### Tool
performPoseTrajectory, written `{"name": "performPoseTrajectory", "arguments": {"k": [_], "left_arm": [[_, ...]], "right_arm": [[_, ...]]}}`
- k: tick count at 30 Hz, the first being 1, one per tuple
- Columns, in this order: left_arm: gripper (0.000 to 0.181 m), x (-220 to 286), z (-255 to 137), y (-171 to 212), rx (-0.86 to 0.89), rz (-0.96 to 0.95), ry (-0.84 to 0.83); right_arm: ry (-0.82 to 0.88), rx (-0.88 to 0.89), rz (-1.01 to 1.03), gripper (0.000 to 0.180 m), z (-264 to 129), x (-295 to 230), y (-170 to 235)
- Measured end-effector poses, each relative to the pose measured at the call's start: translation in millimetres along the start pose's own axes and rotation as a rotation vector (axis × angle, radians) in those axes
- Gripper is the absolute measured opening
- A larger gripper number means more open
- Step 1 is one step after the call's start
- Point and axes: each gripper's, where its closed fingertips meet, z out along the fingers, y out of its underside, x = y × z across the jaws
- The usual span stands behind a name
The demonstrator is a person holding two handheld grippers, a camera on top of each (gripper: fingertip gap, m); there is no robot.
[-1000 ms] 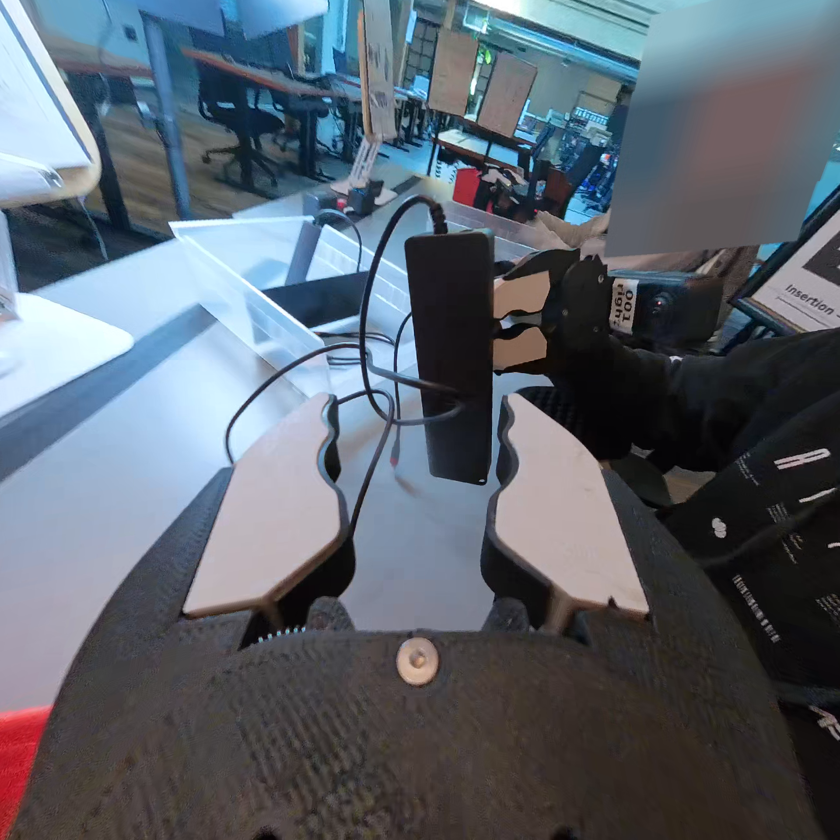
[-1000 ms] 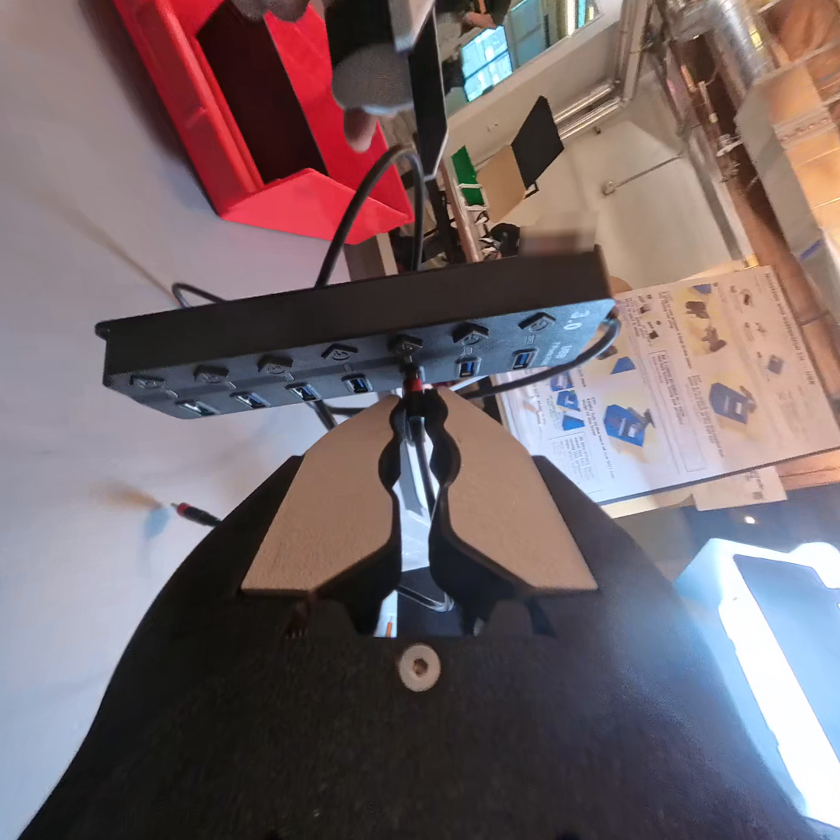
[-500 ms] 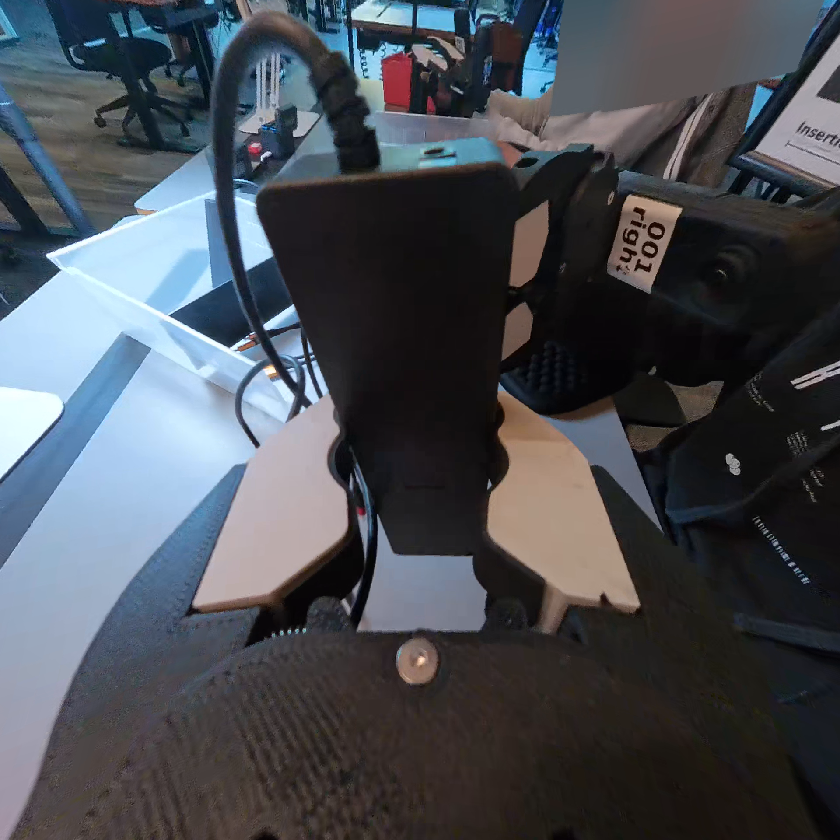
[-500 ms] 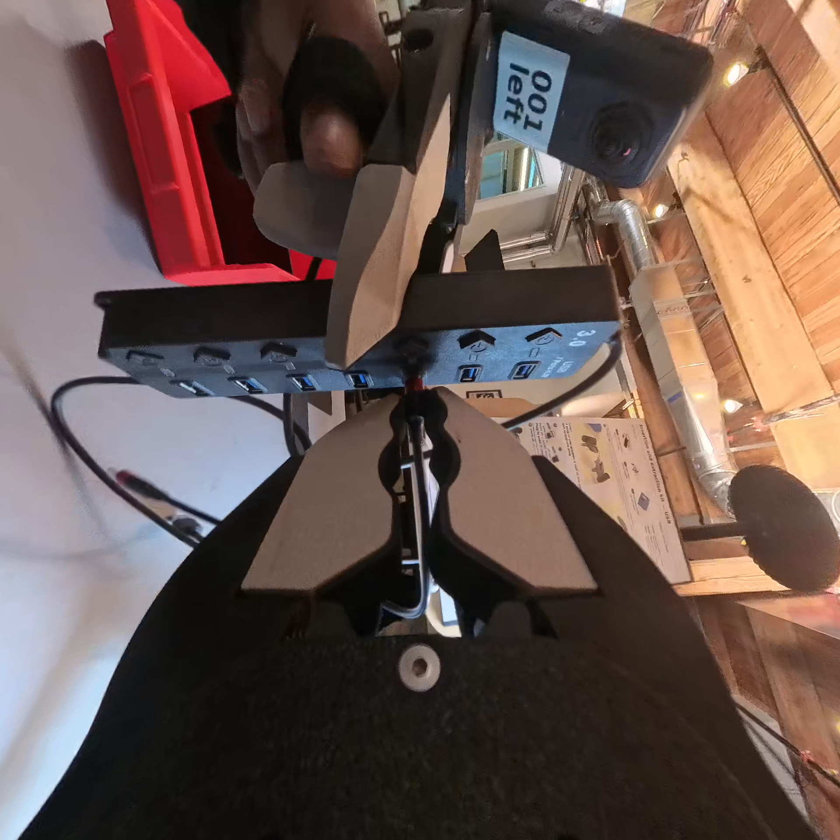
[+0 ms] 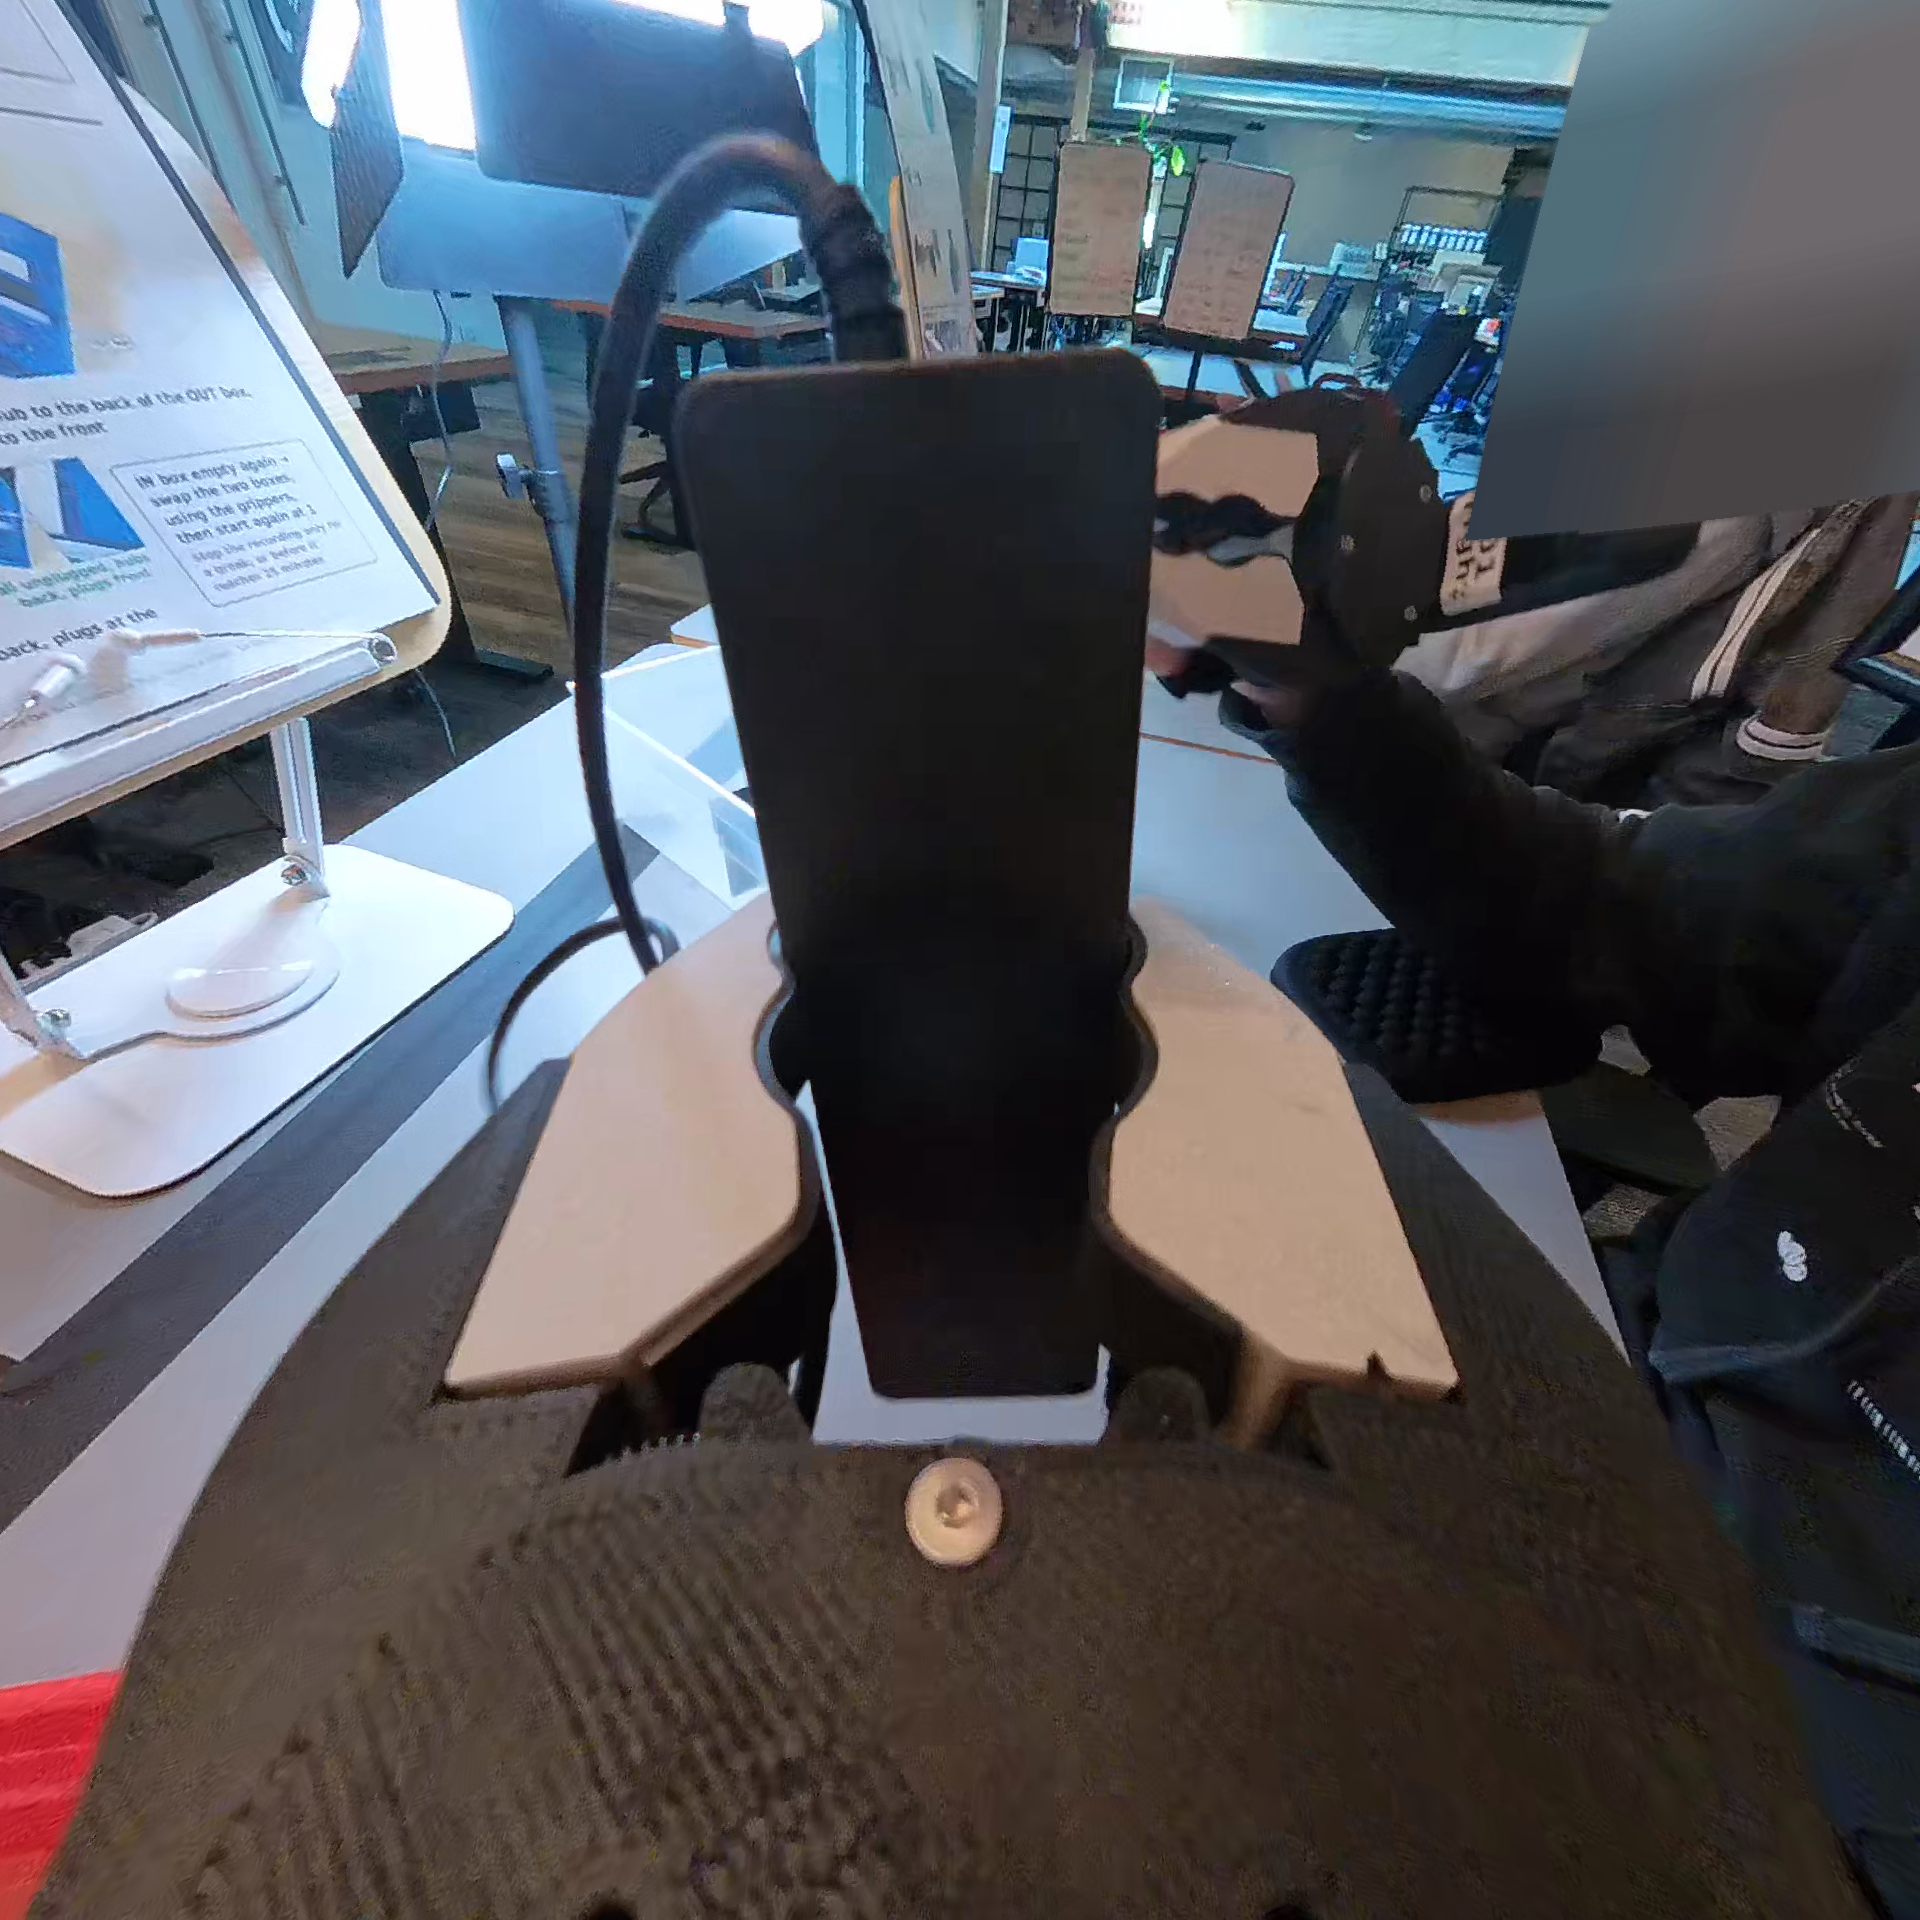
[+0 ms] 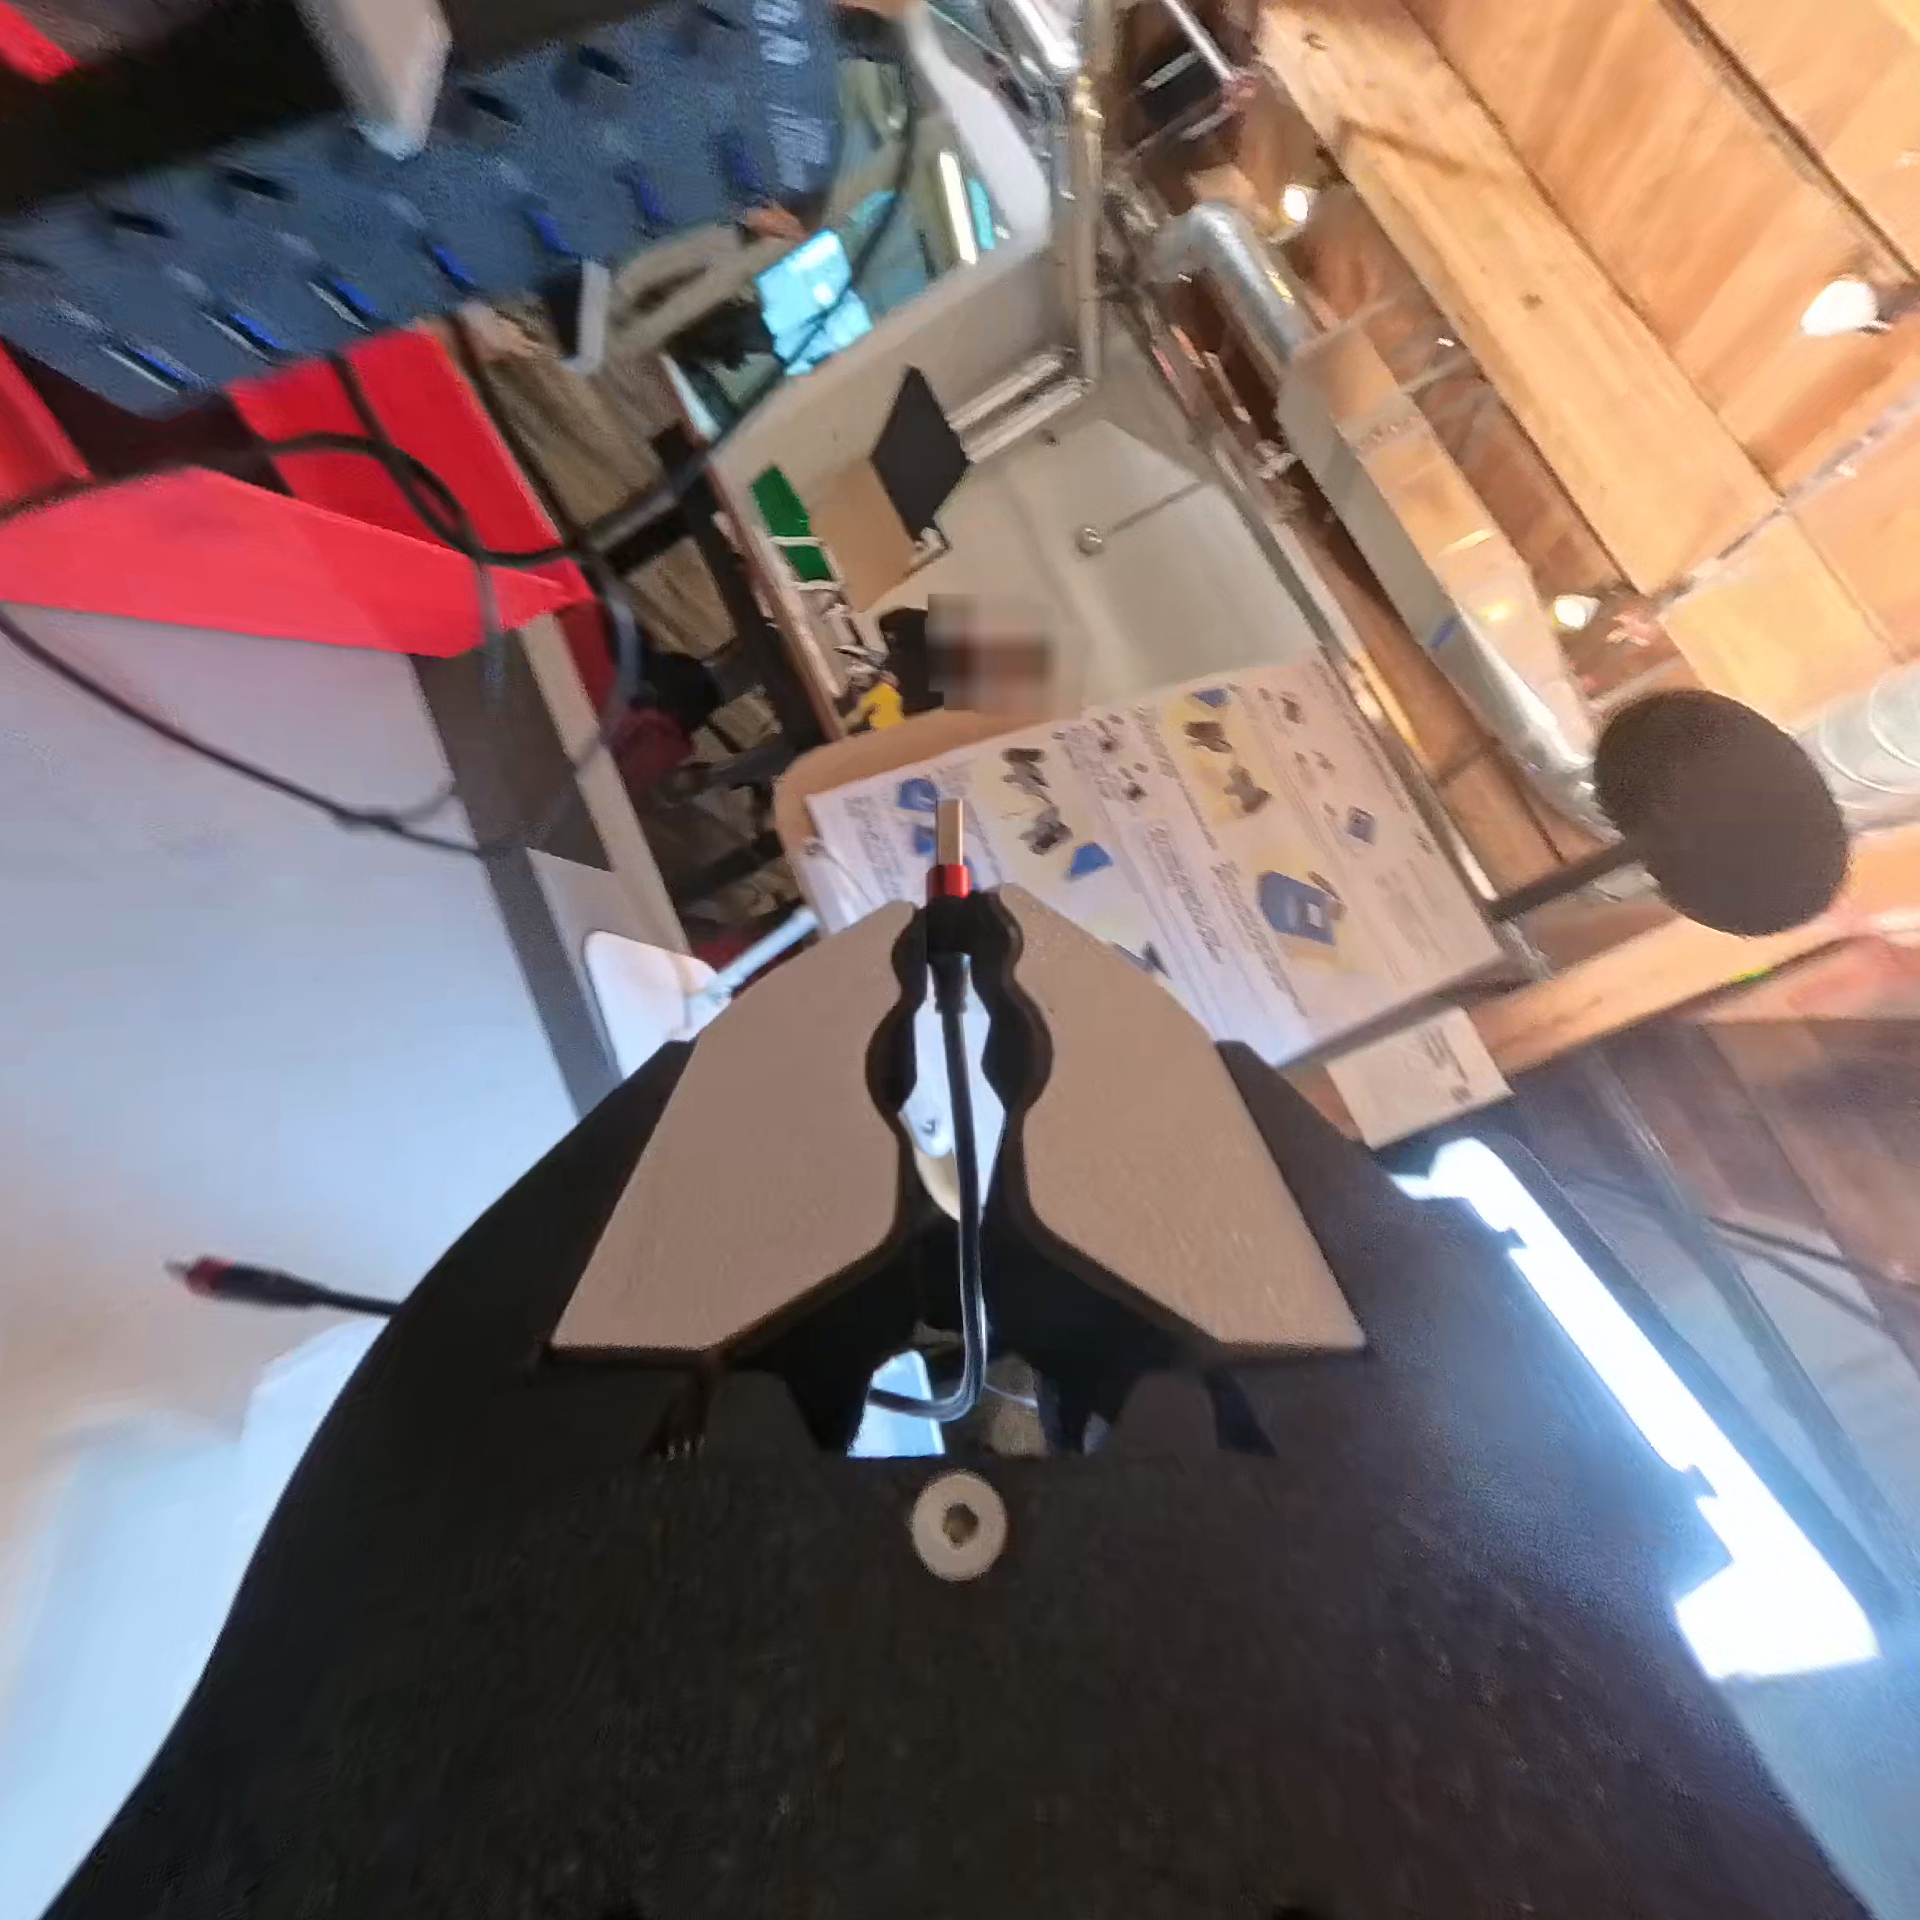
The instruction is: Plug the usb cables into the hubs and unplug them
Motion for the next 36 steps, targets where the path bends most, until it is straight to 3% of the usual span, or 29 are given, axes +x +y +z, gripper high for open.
{"name": "performPoseTrajectory", "arguments": {"k": [7, 12, 14, 16, 19, 23, 26, 29, 31, 32, 33, 36], "left_arm": [[0.056, 15, 10, 2, -0.015, 0.014, 0.049], [0.056, 28, 12, -2, 0.006, 0.003, 0.109], [0.056, 33, 12, -3, 0.012, -0.004, 0.138], [0.056, 38, 11, -4, 0.023, -0.009, 0.176], [0.056, 46, 10, -6, 0.032, -0.009, 0.224], [0.056, 55, 11, -3, 0.011, 0.014, 0.267], [0.056, 63, 13, -2, 0.003, 0.025, 0.296], [0.056, 76, 15, -4, 0.016, 0.014, 0.359], [0.056, 84, 15, -5, 0.023, 0.006, 0.407], [0.056, 86, 15, -5, 0.026, 0.001, 0.418], [0.056, 84, 15, -5, 0.023, -0.007, 0.409], [0.056, 59, 14, 0, -0.014, -0.092, 0.307]], "right_arm": [[0.134, -0.183, -0.017, 0.007, -12, 35, 67], [-0.010, -0.529, 0.022, 0.008, -10, 2, 162], [-0.064, -0.565, 0.079, 0.020, -11, -10, 177], [-0.092, -0.533, 0.184, 0.032, -9, -13, 170], [-0.176, -0.331, 0.394, 0.035, -2, -15, 122], [-0.476, -0.120, 0.612, 0.051, -3, -50, 55], [-0.644, -0.083, 0.620, 0.066, 3, -93, 25], [-0.662, -0.123, 0.541, 0.076, 24, -136, 18], [-0.588, -0.148, 0.477, 0.069, 39, -150, 23], [-0.588, -0.133, 0.450, 0.046, 39, -154, 22], [-0.585, -0.095, 0.426, 0.011, 37, -153, 18], [-0.517, -0.001, 0.345, 0.009, 28, -126, 4]]}}
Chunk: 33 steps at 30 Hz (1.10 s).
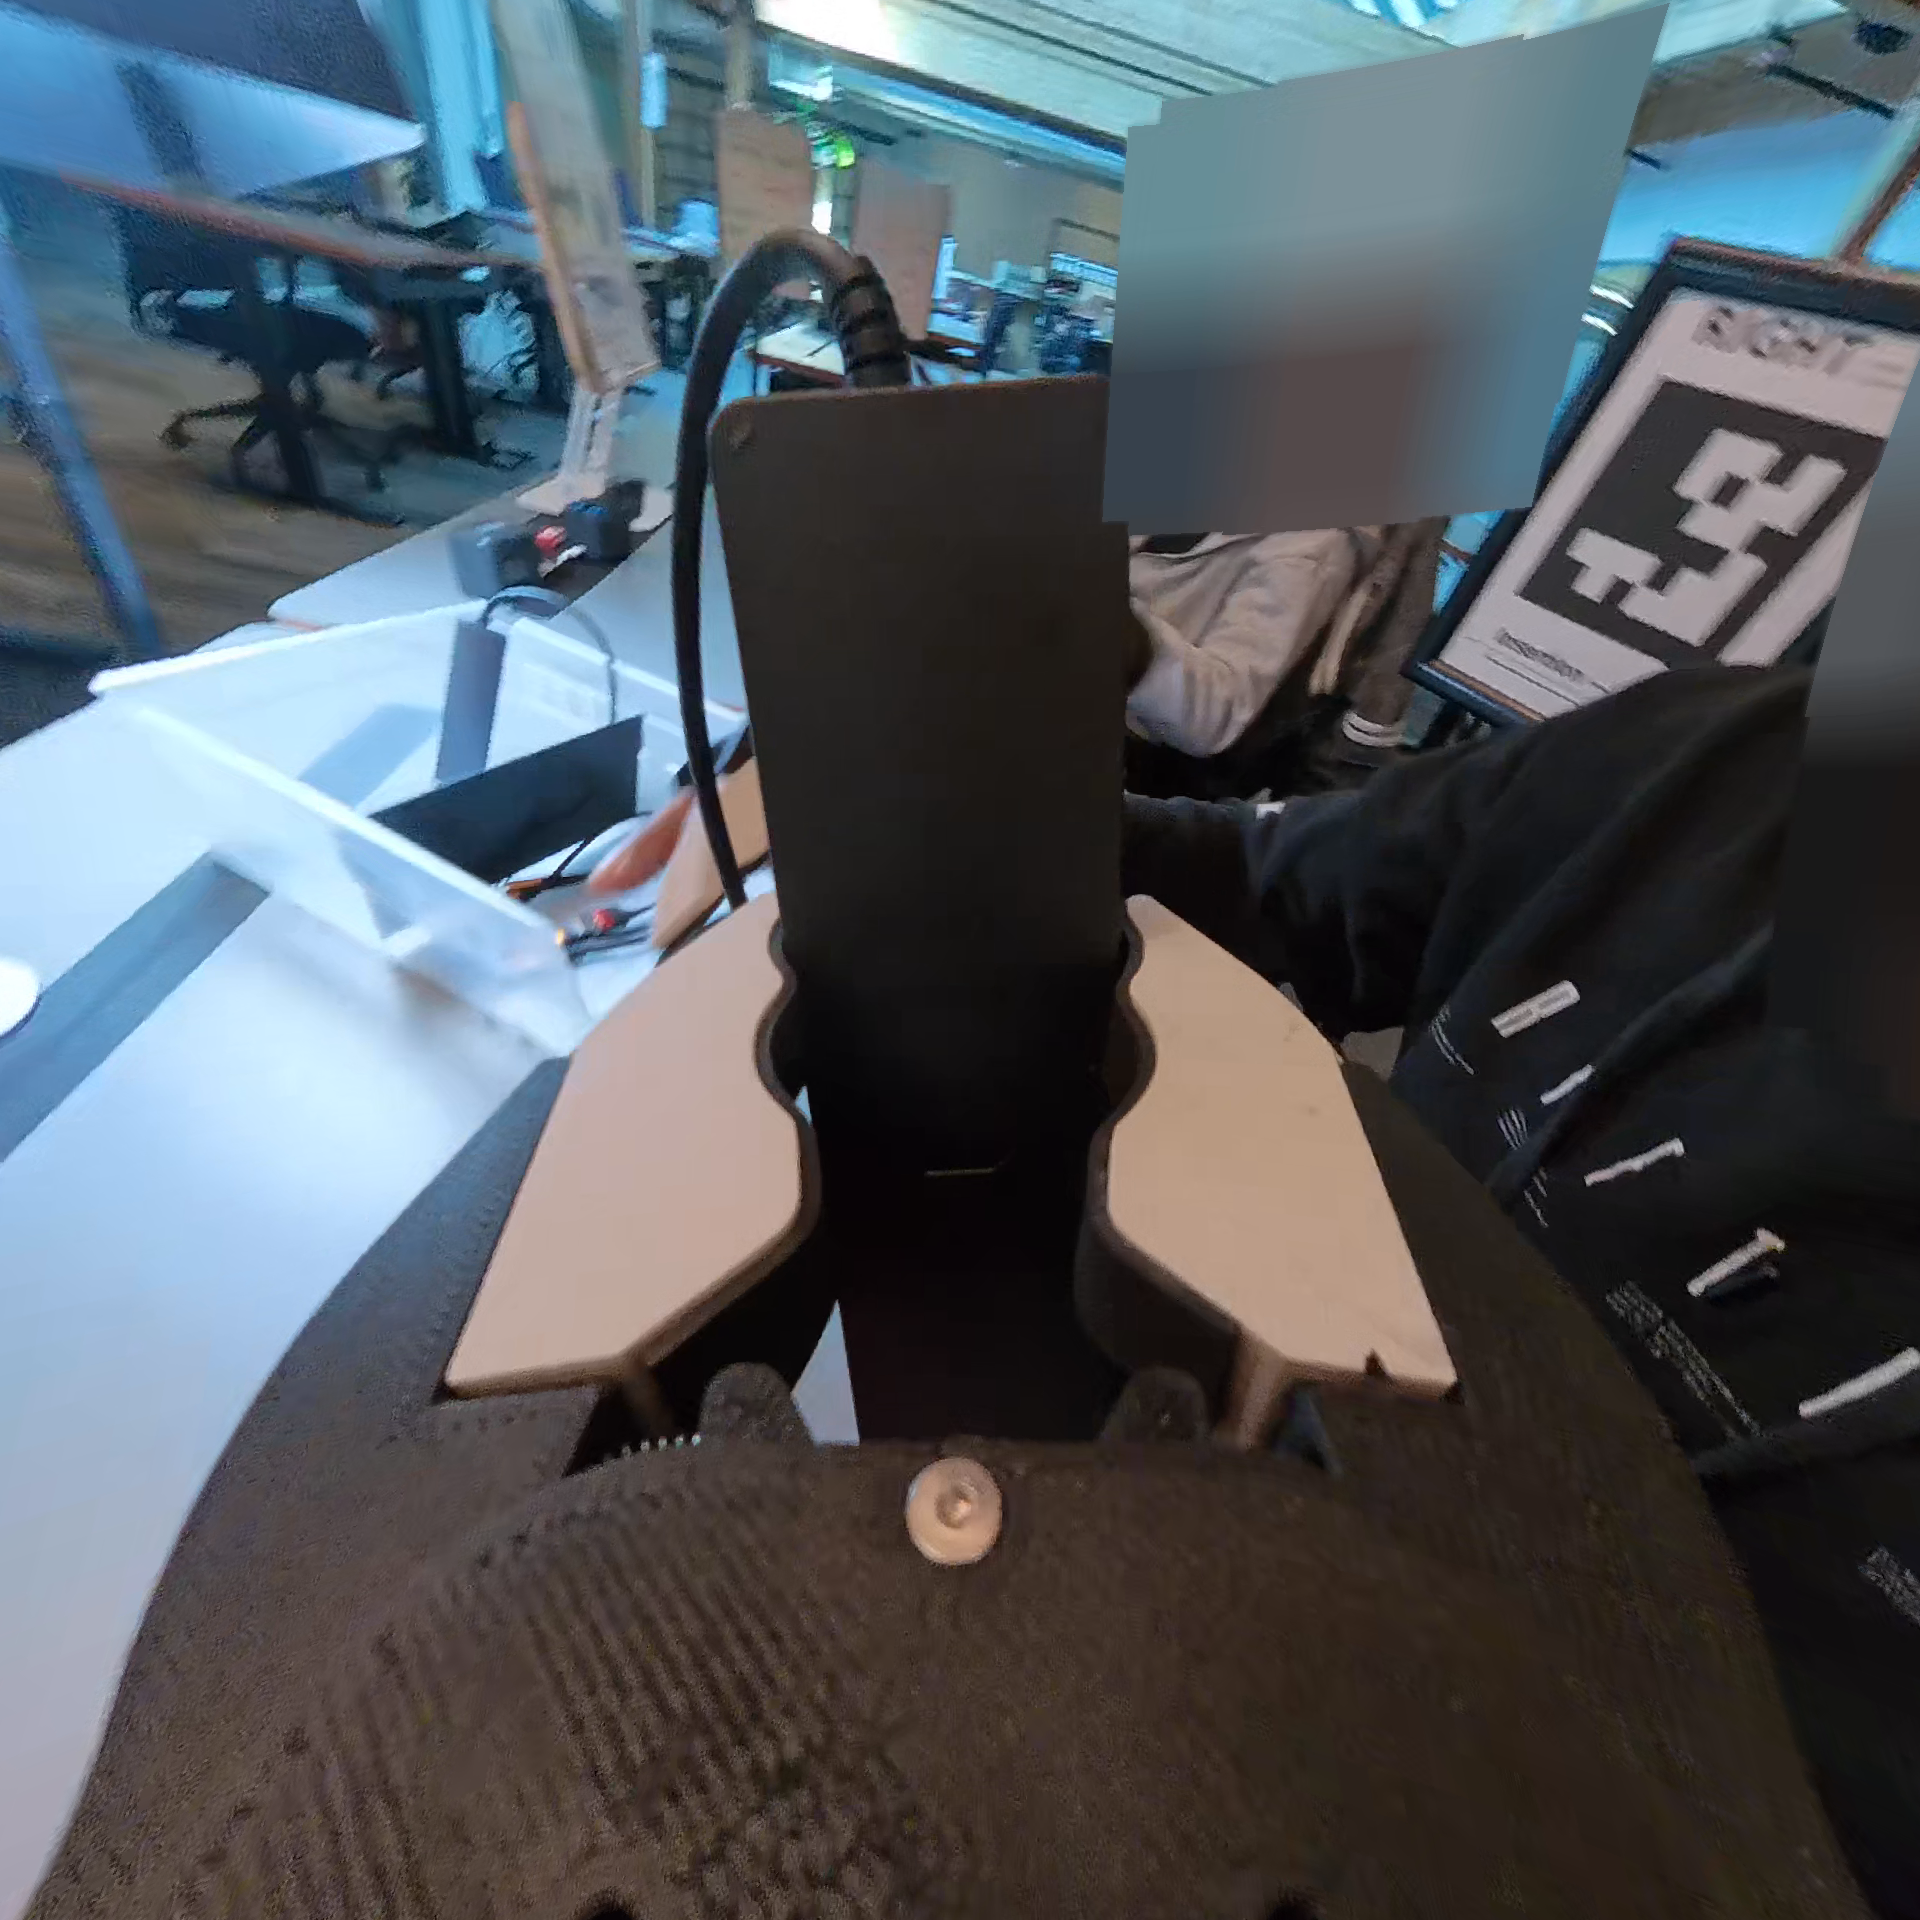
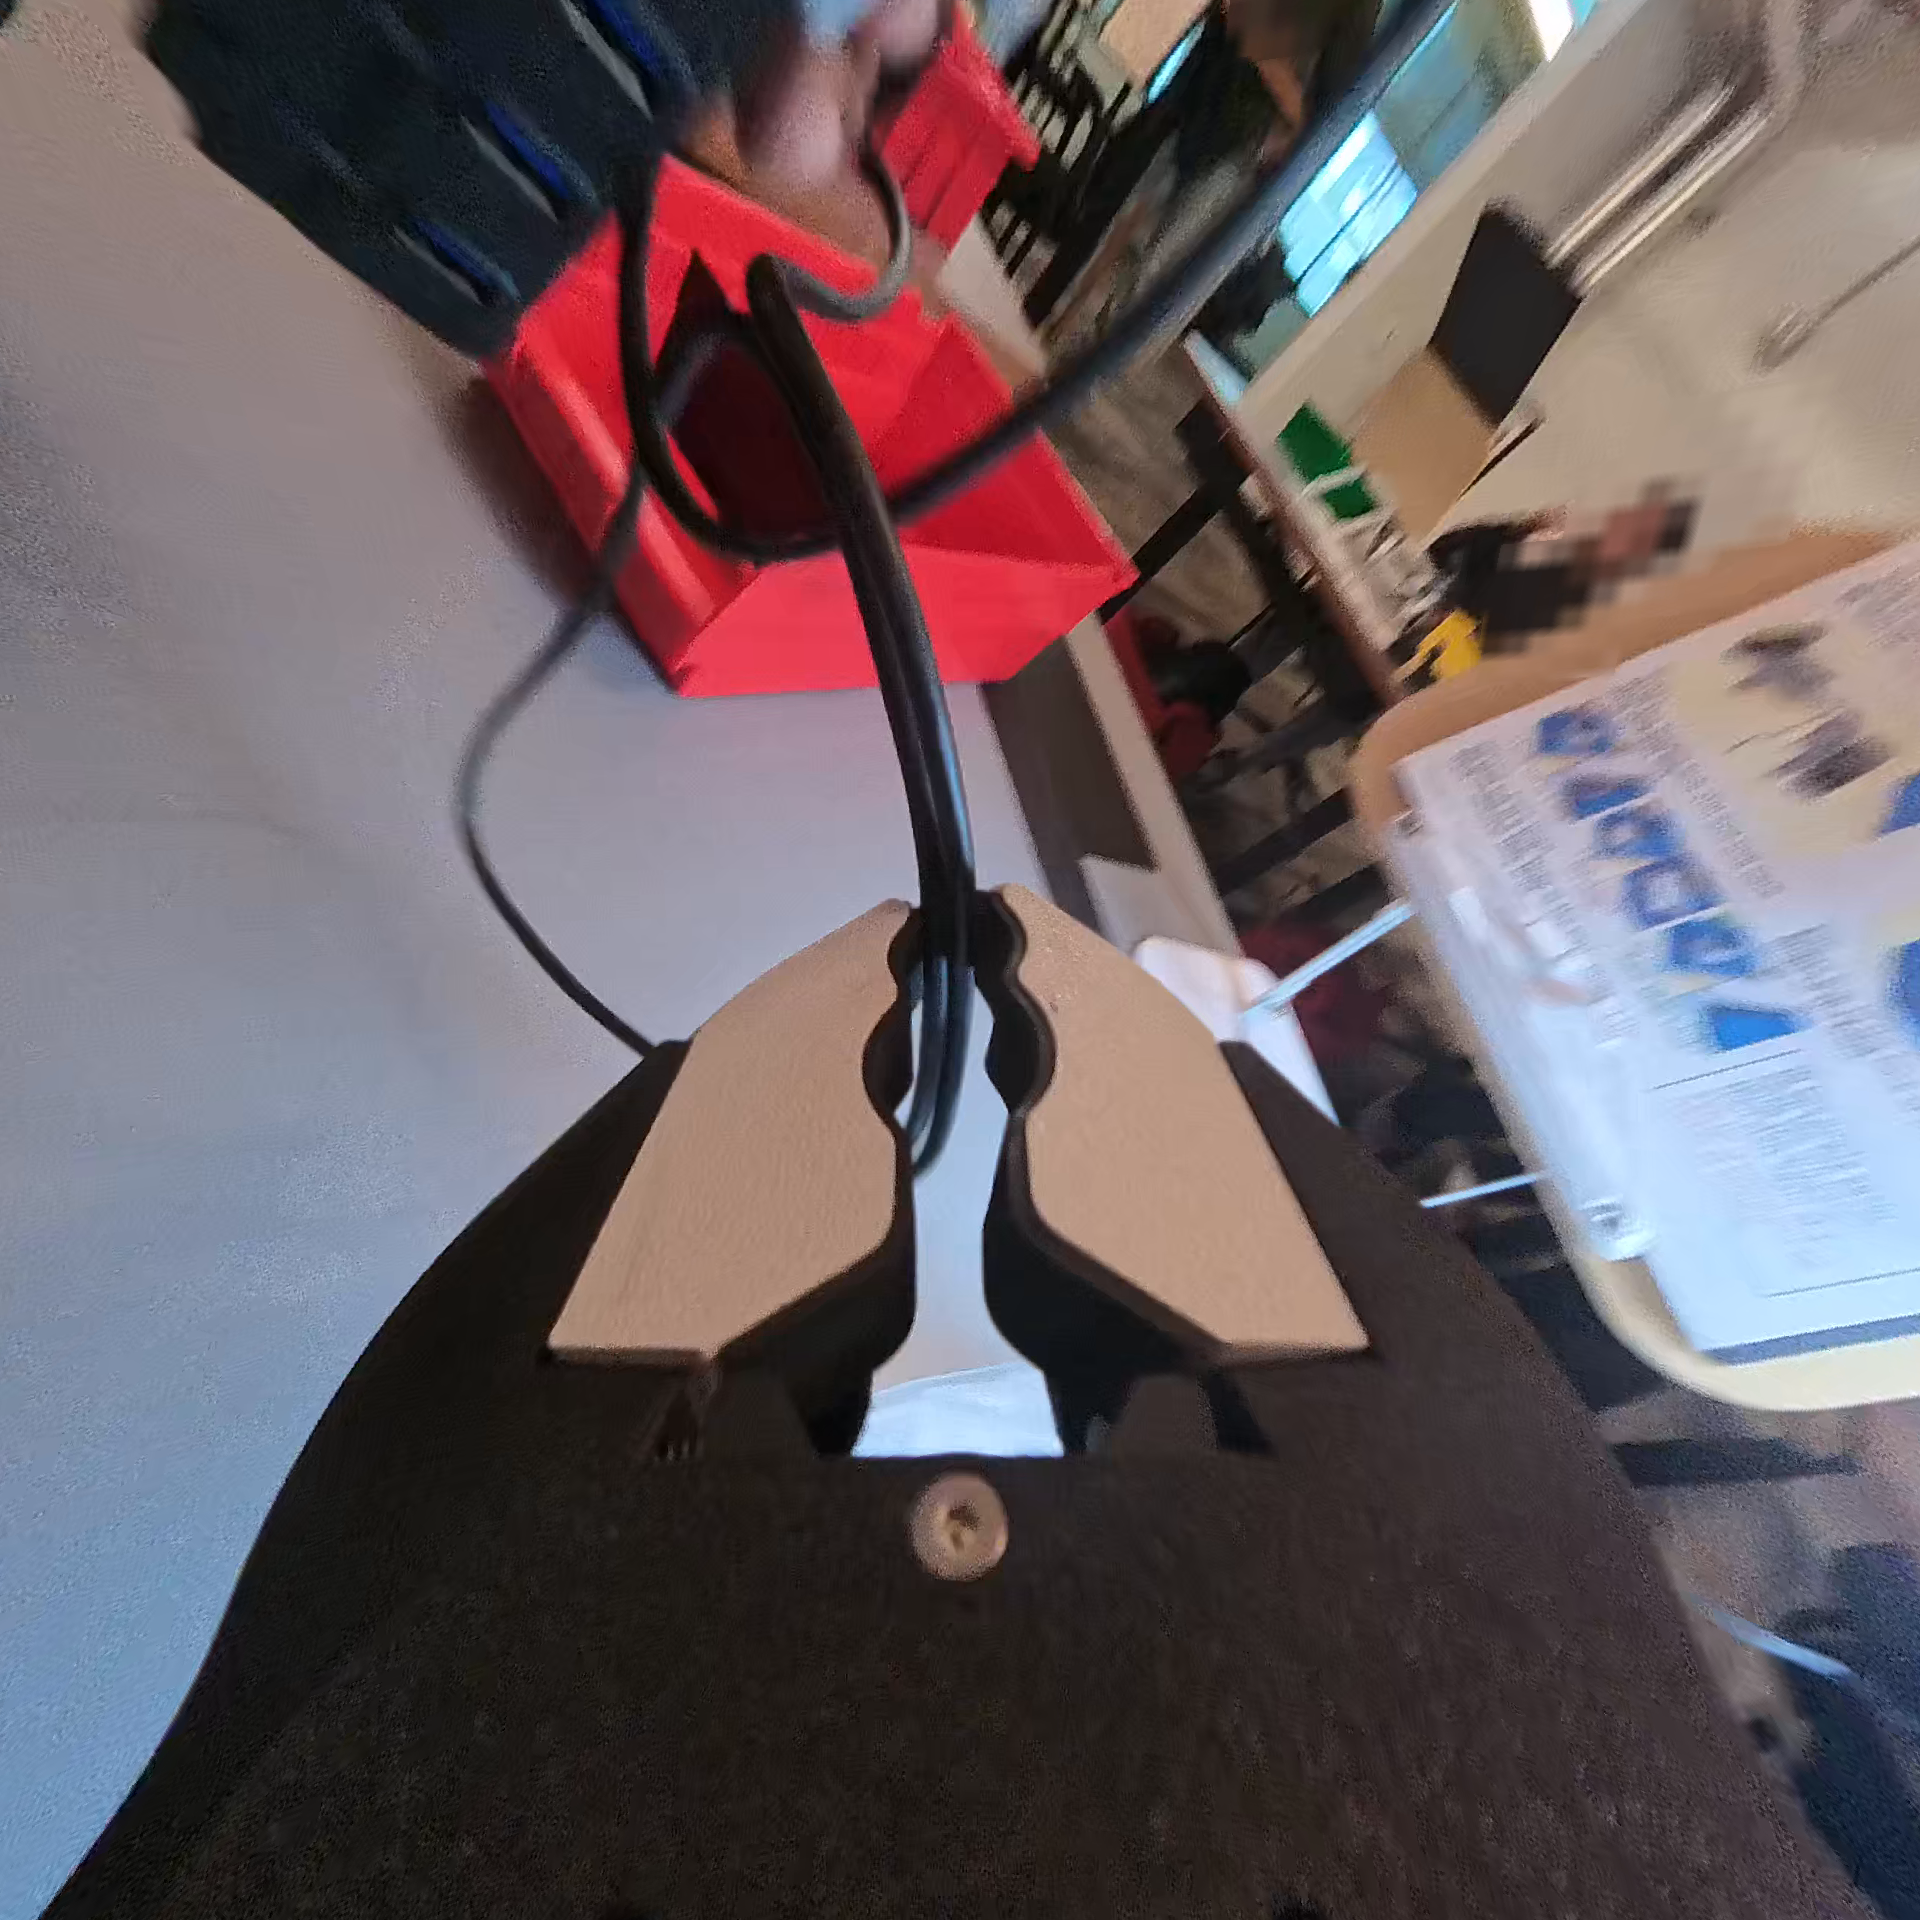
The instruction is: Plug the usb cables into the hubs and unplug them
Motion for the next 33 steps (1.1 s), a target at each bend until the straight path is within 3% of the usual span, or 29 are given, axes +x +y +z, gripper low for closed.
{"name": "performPoseTrajectory", "arguments": {"k": [5, 10, 15, 25, 28, 33], "left_arm": [[0.056, -37, -1, 29, -0.081, -0.217, -0.062], [0.056, -41, 18, 70, -0.248, -0.319, -0.014], [0.056, -39, 27, 109, -0.406, -0.398, 0.035], [0.055, -44, 37, 173, -0.701, -0.442, -0.019], [0.056, -41, 39, 175, -0.717, -0.465, -0.020], [0.055, -33, 51, 176, -0.733, -0.438, 0.000]], "right_arm": [[0.150, 0.050, -0.381, 0.009, -27, 7, -41], [0.232, -0.001, -0.701, 0.009, -18, -12, -55], [0.226, -0.071, -0.782, 0.013, -1, -25, -42], [0.033, -0.250, -0.762, 0.046, 23, -61, -8], [0.033, -0.317, -0.828, 0.056, 27, -67, -4], [-0.053, -0.397, -1.004, 0.054, 28, -75, 8]]}}
